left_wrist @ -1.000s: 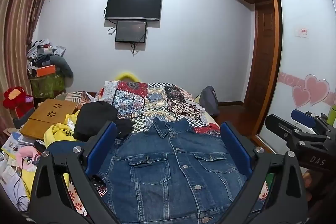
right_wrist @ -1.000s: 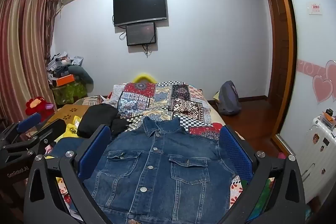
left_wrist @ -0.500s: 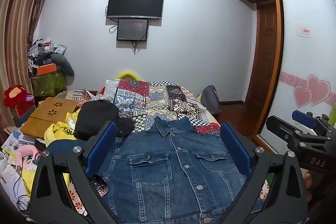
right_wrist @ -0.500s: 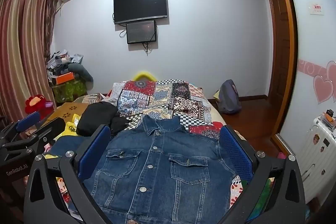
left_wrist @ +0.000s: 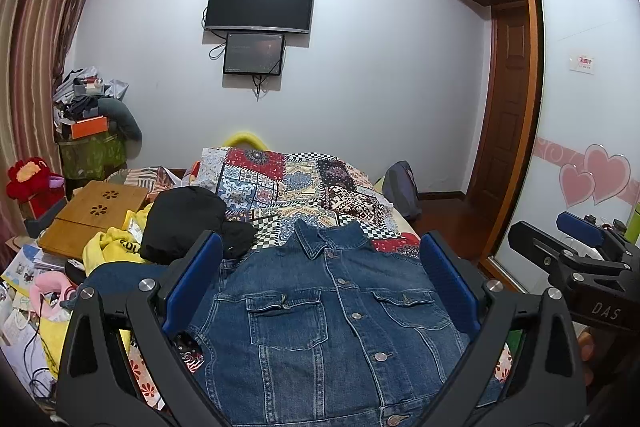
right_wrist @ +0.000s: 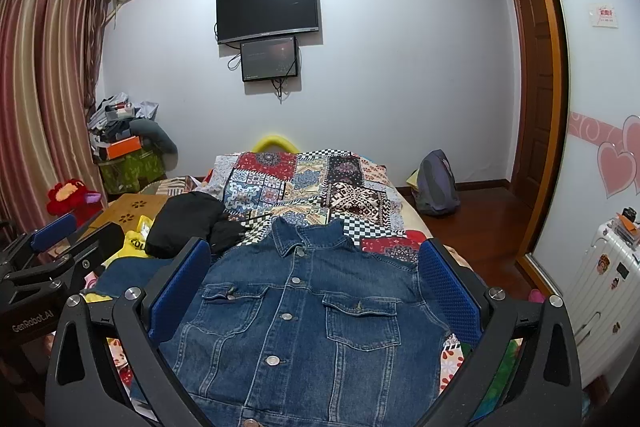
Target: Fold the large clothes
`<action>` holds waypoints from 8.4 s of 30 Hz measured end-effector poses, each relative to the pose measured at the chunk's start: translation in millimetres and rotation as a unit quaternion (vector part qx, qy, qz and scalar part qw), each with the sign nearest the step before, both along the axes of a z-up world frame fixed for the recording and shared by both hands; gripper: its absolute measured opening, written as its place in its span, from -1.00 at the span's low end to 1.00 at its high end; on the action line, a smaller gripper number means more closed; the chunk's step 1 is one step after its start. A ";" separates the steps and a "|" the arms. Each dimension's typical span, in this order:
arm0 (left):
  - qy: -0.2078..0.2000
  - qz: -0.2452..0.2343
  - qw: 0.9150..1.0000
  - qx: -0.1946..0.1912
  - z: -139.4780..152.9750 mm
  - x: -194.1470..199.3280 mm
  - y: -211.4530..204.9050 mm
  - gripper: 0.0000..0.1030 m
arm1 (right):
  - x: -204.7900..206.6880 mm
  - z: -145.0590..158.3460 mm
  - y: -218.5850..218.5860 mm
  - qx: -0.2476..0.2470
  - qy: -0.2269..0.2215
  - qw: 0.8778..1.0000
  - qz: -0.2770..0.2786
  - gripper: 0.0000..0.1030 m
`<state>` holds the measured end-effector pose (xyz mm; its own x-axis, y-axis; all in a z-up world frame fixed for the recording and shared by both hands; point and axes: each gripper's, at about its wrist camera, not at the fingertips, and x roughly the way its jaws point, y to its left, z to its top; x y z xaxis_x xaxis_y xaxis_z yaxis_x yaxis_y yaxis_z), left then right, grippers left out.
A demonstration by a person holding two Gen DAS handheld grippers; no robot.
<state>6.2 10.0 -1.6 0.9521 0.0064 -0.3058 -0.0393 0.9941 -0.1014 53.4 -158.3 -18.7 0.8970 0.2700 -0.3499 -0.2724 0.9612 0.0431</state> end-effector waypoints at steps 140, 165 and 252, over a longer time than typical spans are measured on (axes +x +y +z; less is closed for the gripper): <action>0.133 0.027 0.988 -0.067 -47.1 261.0 138.6 -0.81 | 198.9 -79.8 -15.0 -0.111 0.161 0.980 -0.020 1.00; 0.349 -0.160 0.923 0.021 -162.8 277.3 -21.9 -0.09 | 181.7 -91.6 -44.0 -0.154 0.179 0.972 -0.021 1.00; 0.383 -0.040 0.923 0.015 -209.8 248.5 78.1 0.51 | 243.0 -184.8 -147.4 0.007 0.398 0.917 -0.033 -0.58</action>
<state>254.7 88.1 -211.4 0.4538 -0.0359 -0.8904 -0.0138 0.9988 -0.0473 296.3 -305.7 -203.6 0.3742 0.2345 -0.8972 -0.0913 0.9721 0.2160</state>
